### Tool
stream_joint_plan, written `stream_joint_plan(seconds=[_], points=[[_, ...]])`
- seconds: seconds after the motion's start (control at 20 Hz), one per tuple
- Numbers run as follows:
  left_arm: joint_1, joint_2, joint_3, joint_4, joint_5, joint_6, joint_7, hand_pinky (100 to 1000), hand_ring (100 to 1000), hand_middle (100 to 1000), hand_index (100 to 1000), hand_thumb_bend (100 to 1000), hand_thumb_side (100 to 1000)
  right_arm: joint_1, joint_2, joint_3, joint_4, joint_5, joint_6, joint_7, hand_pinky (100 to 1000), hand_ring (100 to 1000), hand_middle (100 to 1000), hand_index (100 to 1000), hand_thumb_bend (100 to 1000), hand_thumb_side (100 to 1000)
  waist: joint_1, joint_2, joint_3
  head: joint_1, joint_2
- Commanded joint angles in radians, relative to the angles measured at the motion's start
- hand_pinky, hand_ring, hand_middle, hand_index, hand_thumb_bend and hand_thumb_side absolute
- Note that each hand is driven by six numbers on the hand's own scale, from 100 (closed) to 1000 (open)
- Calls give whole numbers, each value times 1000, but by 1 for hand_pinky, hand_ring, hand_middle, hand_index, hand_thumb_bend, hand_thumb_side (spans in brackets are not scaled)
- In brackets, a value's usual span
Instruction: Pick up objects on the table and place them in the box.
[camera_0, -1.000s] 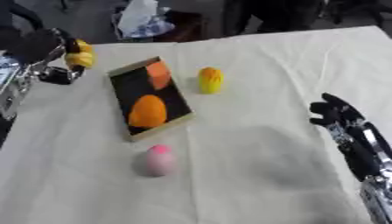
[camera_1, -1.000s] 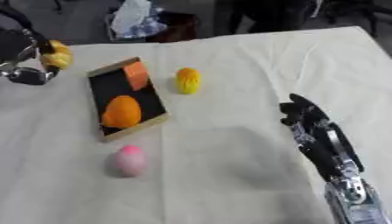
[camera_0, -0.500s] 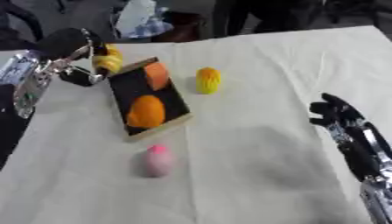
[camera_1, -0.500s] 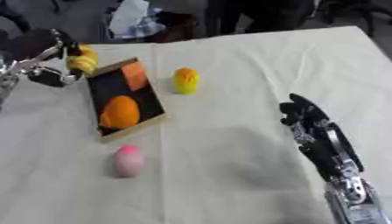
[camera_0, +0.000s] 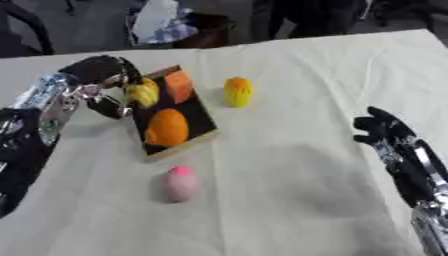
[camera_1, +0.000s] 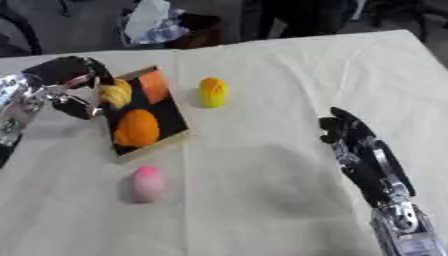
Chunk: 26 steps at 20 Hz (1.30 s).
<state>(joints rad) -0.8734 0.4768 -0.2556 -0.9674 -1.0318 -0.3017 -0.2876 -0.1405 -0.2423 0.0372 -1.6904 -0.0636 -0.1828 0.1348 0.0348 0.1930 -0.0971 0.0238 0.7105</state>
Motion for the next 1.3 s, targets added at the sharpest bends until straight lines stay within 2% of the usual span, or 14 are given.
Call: stream_joint_plan(seconds=[0.05, 0.1, 0.15, 0.2, 0.4, 0.55, 0.6, 0.75, 0.8, 1.1, 1.3], points=[[-8, 12, 2, 6, -6, -4, -23, 660, 584, 627, 772, 331, 205, -8, -11, -6, -17, -5, -3, 4, 812, 865, 772, 916, 100, 565, -13, -18, 2, -4, -7], [-2, 13, 2, 8, -6, -5, -30, 680, 607, 655, 814, 375, 233, -8, -11, -7, -17, -5, -3, 3, 812, 865, 772, 916, 100, 565, -13, -19, 2, -4, -7], [2, 14, 4, 7, -3, -6, -34, 685, 612, 661, 820, 381, 256, -8, -11, -7, -17, -5, -3, 3, 812, 865, 772, 916, 100, 565, -14, -19, 3, -4, -7], [8, 15, 6, 5, 1, -5, -34, 702, 632, 685, 838, 409, 377, -8, -12, -7, -17, -5, -3, 3, 812, 865, 772, 916, 100, 565, -14, -19, 4, -5, -7], [28, 26, 18, -25, 36, 6, -18, 729, 670, 725, 863, 410, 540, -8, -11, -7, -17, -5, -4, 4, 812, 865, 772, 916, 100, 564, -16, -20, 8, -6, -7], [47, 42, 31, -76, 79, 19, 1, 737, 682, 735, 864, 379, 557, -8, -13, -8, -17, -4, -4, 3, 812, 865, 772, 916, 100, 563, -17, -20, 12, -7, -7], [54, 48, 39, -98, 97, 24, 7, 743, 685, 739, 863, 334, 558, -9, -14, -8, -17, -4, -5, 3, 812, 864, 772, 916, 100, 560, -18, -20, 14, -8, -6], [86, 66, 66, -176, 148, 38, 42, 744, 680, 735, 858, 283, 556, -17, -24, -8, -18, -3, -7, 3, 812, 864, 772, 916, 100, 555, -20, -19, 20, -11, -6], [98, 72, 73, -203, 165, 45, 49, 740, 670, 726, 852, 228, 556, -21, -28, -9, -19, -2, -8, 3, 812, 864, 772, 916, 100, 548, -20, -19, 22, -12, -6], [202, 91, 134, -376, 273, 100, 122, 724, 627, 688, 828, 105, 571, -78, -90, -2, -23, 1, -21, 6, 813, 864, 773, 914, 100, 514, -26, -20, 37, -17, -5], [293, 76, 175, -479, 339, 141, 179, 715, 602, 661, 814, 100, 624, -128, -141, 26, -22, 3, -31, 31, 813, 864, 774, 913, 100, 489, -30, -21, 49, -24, -7]])
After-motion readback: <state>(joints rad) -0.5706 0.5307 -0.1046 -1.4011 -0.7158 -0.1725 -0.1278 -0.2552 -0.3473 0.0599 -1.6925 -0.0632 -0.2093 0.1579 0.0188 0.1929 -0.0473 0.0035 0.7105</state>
